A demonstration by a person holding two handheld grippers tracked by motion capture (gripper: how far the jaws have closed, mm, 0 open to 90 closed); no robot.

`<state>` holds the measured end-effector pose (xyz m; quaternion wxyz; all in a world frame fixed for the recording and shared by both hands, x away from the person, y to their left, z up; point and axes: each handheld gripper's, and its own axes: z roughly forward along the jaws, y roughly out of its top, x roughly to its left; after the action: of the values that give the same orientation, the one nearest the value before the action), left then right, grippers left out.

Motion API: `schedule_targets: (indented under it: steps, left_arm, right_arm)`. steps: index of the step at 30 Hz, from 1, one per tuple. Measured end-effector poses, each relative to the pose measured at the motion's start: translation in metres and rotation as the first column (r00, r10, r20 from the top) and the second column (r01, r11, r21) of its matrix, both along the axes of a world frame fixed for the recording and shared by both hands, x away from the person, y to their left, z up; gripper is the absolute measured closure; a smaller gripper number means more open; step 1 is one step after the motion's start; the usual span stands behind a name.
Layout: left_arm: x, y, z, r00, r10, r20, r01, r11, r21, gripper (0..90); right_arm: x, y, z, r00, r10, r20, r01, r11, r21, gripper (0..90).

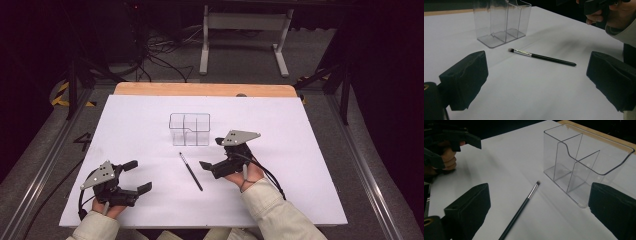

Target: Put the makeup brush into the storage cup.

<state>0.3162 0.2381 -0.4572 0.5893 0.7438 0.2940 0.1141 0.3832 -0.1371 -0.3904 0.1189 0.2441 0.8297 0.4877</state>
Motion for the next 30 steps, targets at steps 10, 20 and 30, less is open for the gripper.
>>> schedule_targets:
  steps: [10, 20, 30]
  left_arm:
    - [-0.002, 0.003, -0.001, 0.9999, 0.008, -0.006, -0.008, 0.9999, 0.006, 4.8]
    - [-0.001, 0.003, 0.000, 0.9996, -0.012, -0.025, 0.013, 0.9999, 0.002, 4.3]
    - [0.000, 0.003, 0.000, 0.9999, -0.006, -0.013, 0.005, 1.0000, -0.004, 3.3]
  right_arm:
    - [0.010, 0.014, 0.000, 0.9995, 0.018, -0.025, -0.019, 0.9986, -0.050, 10.2]
    - [0.022, 0.034, 0.001, 0.9945, 0.007, -0.104, -0.024, 0.9861, -0.164, 20.6]
    - [0.035, 0.053, -0.005, 0.9831, 0.012, -0.183, -0.063, 0.9594, -0.275, 29.5]
